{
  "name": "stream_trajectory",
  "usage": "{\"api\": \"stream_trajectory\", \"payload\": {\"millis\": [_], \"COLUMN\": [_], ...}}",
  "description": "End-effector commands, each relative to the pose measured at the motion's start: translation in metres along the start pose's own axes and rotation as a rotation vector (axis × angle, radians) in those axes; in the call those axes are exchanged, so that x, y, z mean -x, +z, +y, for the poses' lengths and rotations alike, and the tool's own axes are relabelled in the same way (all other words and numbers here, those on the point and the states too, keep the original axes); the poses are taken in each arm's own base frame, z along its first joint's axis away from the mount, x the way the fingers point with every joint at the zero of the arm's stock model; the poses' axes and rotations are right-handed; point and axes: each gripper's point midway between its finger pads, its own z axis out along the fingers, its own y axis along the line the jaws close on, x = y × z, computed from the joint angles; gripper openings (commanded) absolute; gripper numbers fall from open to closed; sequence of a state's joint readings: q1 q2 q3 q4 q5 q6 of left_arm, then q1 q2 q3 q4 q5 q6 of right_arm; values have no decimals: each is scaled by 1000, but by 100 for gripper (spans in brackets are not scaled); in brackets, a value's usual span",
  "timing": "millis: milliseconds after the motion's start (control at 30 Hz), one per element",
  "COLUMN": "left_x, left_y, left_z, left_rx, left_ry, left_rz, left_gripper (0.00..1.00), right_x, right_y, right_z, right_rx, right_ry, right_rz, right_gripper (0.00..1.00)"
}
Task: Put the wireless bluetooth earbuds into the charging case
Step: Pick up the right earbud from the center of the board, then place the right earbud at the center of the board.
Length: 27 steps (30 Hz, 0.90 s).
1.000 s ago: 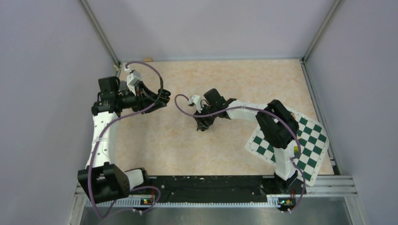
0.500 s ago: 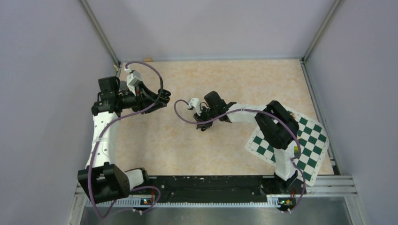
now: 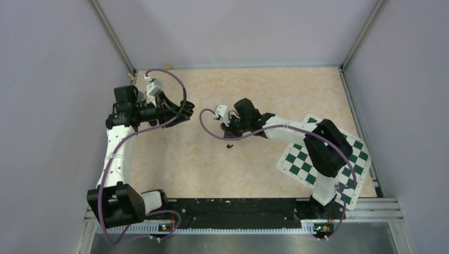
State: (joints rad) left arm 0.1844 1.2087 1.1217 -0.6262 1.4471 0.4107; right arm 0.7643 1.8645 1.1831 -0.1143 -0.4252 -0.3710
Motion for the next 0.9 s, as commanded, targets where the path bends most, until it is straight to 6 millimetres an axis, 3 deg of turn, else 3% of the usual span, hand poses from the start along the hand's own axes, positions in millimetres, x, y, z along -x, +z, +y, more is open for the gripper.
{"api": "stream_trajectory", "payload": {"millis": [0,200,367,533,667,867], "left_x": [1,24,39,34,37,40], "left_y": [13,29,47,91,106,95], "left_z": [10,39,60,47,40,38], "left_rx": [43,190,200,118,47,101], "left_ry": [0,43,2,0,-107,-75], "left_rz": [18,-44,-8,5,-49,-99], "left_gripper": [0,0,0,0,0,0], "right_x": [71,119,158,168,148,76], "right_y": [-58,-142,-211,-237,-225,-160], "right_z": [-30,-67,-64,-58,-60,-83], "right_rx": [-244,-574,-707,-748,-755,-700], "right_ry": [-110,-221,-275,-281,-310,-141], "right_rz": [-147,-227,-348,-406,-364,-207], "right_gripper": [6,5,4,4,4,4]}}
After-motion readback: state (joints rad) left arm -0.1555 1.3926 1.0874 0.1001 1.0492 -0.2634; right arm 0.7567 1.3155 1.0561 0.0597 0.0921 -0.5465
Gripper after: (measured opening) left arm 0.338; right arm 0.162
